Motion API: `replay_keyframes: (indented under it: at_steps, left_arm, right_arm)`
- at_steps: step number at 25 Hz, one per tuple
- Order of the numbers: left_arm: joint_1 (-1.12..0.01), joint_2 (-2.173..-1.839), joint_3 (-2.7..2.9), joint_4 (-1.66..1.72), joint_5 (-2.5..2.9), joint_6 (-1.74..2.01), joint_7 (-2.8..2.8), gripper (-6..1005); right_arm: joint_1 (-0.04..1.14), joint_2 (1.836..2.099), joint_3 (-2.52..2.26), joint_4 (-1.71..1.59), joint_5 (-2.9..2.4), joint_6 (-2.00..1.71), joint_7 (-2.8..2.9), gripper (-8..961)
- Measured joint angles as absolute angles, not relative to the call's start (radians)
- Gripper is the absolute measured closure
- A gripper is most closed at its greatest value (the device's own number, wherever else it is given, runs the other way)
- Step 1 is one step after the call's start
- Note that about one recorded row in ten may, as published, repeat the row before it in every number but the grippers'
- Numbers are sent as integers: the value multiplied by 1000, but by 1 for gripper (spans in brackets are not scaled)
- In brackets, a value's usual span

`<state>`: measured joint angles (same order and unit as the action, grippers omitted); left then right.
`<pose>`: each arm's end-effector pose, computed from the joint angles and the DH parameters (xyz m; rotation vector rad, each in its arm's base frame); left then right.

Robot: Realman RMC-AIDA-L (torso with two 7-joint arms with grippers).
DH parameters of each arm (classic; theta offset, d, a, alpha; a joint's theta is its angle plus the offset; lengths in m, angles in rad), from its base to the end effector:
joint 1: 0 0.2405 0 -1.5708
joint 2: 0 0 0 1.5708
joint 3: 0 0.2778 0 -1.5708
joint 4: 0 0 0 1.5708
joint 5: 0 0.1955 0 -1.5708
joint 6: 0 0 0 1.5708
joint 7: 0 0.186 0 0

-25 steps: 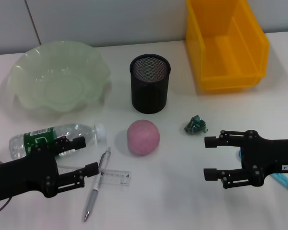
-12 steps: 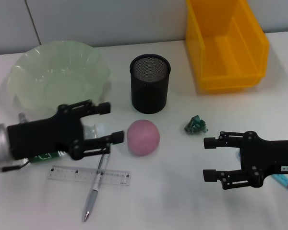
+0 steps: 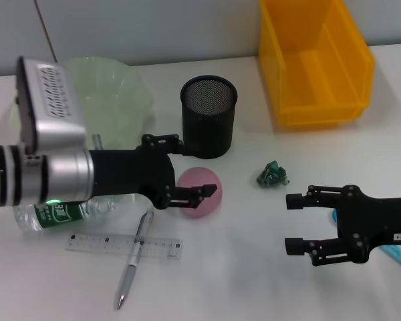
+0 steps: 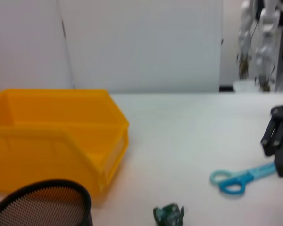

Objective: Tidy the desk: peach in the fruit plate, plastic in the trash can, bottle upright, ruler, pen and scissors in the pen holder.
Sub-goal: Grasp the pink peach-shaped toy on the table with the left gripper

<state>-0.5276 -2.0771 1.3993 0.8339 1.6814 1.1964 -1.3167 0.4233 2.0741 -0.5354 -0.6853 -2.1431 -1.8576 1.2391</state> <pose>-0.1912 0.3533 -0.1080 -2.8712 -0.0823 -0.4638 0.2751 0.2741 -0.0316 -2.8495 0.5466 0.7981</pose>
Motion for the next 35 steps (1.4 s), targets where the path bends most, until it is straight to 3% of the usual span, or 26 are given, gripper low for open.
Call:
replay_keyframes:
  at_steps: [29, 33, 35]
  left_arm:
    - [-587, -2078, 1612, 745, 1685, 934, -1412, 223]
    - [-586, -2077, 1612, 744, 1687, 927, -1412, 233]
    - [-584, -2077, 1612, 744, 1688, 920, -1412, 306]
  right_arm:
    - [408, 2066, -535, -704, -2143, -1870, 1237, 129]
    - [408, 2068, -535, -704, -2143, -1870, 1237, 129]
    - [408, 2069, -535, -704, -2143, -1870, 1237, 129]
